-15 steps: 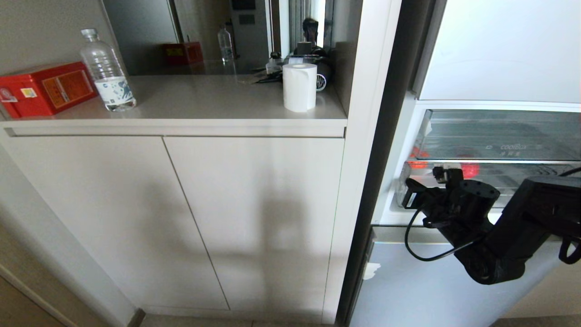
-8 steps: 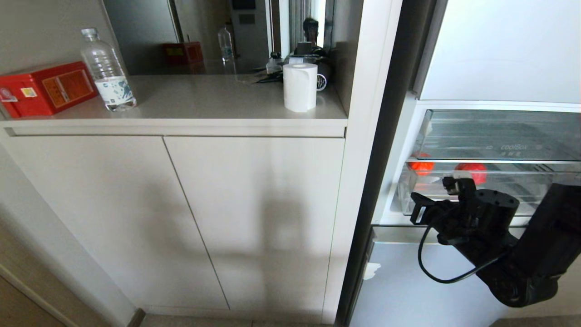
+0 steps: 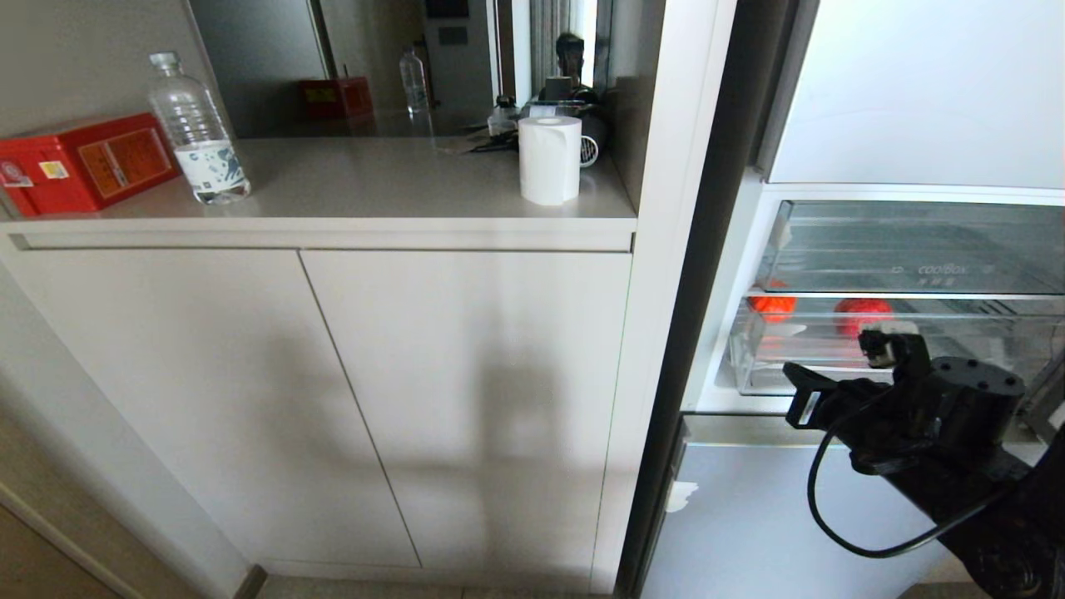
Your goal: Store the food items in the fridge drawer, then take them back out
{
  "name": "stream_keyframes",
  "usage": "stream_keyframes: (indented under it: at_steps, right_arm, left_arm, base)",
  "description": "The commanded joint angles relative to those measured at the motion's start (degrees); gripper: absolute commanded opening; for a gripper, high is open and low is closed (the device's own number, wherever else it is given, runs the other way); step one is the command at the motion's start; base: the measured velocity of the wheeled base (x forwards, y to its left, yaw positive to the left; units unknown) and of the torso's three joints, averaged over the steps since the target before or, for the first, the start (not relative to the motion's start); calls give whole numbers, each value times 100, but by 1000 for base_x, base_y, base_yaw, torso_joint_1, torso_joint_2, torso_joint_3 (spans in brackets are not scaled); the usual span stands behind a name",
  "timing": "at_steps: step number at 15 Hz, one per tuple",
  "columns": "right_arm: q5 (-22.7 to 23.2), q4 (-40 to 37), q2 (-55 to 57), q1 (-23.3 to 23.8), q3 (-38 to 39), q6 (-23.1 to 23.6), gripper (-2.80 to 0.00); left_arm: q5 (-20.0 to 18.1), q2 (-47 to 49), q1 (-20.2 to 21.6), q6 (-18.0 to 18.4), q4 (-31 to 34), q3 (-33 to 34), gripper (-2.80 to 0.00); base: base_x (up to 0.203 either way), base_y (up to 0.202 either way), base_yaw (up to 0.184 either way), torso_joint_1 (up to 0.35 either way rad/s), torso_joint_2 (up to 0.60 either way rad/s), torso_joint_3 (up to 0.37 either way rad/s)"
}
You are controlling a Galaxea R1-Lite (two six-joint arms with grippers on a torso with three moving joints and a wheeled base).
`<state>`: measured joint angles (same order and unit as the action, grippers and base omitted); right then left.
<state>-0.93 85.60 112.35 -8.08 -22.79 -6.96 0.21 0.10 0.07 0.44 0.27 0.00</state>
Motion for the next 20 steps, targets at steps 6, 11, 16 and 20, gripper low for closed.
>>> stream_keyframes:
  at_steps: [6,11,16,20]
  right_arm:
    - [-16,-4171,-1666,383,-1980,-38,-280]
    - [9,-6922,-1586,711,-3754,-522,-280]
    - [-12,-8069,-898,916,-4635,-559,-280]
    - [-3,-8050,-468,1046,-5012,-557,-280]
  left_arm:
    - [3,-1,1,-5,0,0,-280]
    - [5,8,1,0,0,0,-280]
    - [5,7,1,-8,0,0,-280]
    - [-3,-1,1,0,0,0,-280]
  base:
    - [0,0,0,0,0,0]
    - [0,0,0,0,0,0]
    - [0,0,0,0,0,0]
    - [0,0,0,0,0,0]
